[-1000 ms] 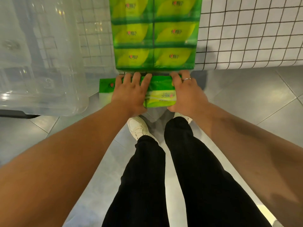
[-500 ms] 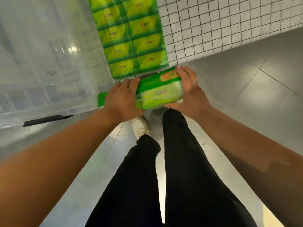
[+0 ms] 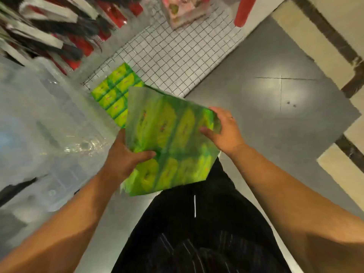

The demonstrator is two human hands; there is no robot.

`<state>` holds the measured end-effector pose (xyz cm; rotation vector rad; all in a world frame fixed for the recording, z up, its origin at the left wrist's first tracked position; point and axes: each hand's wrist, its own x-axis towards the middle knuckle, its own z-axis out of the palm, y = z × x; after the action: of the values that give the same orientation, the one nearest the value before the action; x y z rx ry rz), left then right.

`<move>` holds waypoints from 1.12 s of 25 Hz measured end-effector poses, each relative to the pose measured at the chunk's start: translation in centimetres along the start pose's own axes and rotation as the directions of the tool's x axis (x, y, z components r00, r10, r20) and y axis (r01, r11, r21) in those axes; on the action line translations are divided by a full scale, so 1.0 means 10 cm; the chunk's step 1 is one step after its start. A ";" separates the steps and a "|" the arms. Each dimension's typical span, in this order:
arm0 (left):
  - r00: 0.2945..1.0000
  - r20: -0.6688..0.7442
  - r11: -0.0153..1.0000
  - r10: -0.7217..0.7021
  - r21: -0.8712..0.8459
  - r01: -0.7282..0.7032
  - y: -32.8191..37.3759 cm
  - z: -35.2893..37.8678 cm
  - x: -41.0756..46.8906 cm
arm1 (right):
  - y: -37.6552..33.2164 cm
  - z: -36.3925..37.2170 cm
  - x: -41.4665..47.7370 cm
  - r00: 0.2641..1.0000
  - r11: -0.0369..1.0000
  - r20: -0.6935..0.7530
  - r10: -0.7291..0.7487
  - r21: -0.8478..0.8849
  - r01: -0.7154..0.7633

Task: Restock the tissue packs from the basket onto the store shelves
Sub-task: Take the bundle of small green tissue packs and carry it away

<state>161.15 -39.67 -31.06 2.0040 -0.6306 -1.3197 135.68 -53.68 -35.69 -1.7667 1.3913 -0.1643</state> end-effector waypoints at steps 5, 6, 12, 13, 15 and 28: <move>0.974 0.226 0.972 0.016 -0.234 0.038 0.49 0.13 -0.55 | 0.52 -0.68 -1.09 0.924 0.944 -0.202 0.325 0.013 -0.329; 0.967 0.254 0.970 0.028 -0.239 0.034 0.57 0.22 -0.64 | 0.63 -0.81 -1.32 0.882 0.909 -0.228 0.412 0.175 -0.379; 0.905 0.424 0.967 -0.043 -0.209 0.144 0.85 1.18 -1.28 | 1.19 -1.31 -2.59 0.784 0.581 -0.173 0.597 0.767 -0.273; 0.887 0.460 0.971 -0.051 -0.184 0.151 0.89 1.42 -1.41 | 1.31 -1.43 -2.83 0.766 0.570 -0.197 0.612 0.781 -0.255; 0.859 0.507 0.980 -0.078 -0.119 0.160 0.93 1.96 -1.69 | 1.62 -1.67 -3.40 0.729 0.547 -0.237 0.642 0.807 -0.220; 0.574 0.809 0.973 -0.127 0.214 -0.088 1.32 5.32 -3.47 | 3.17 -2.58 -6.35 0.310 0.407 -0.410 0.858 0.910 0.080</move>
<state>98.27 -37.94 -15.15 1.4360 -1.2295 -2.3053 74.21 -14.12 -16.75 -0.2020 1.9882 -1.3898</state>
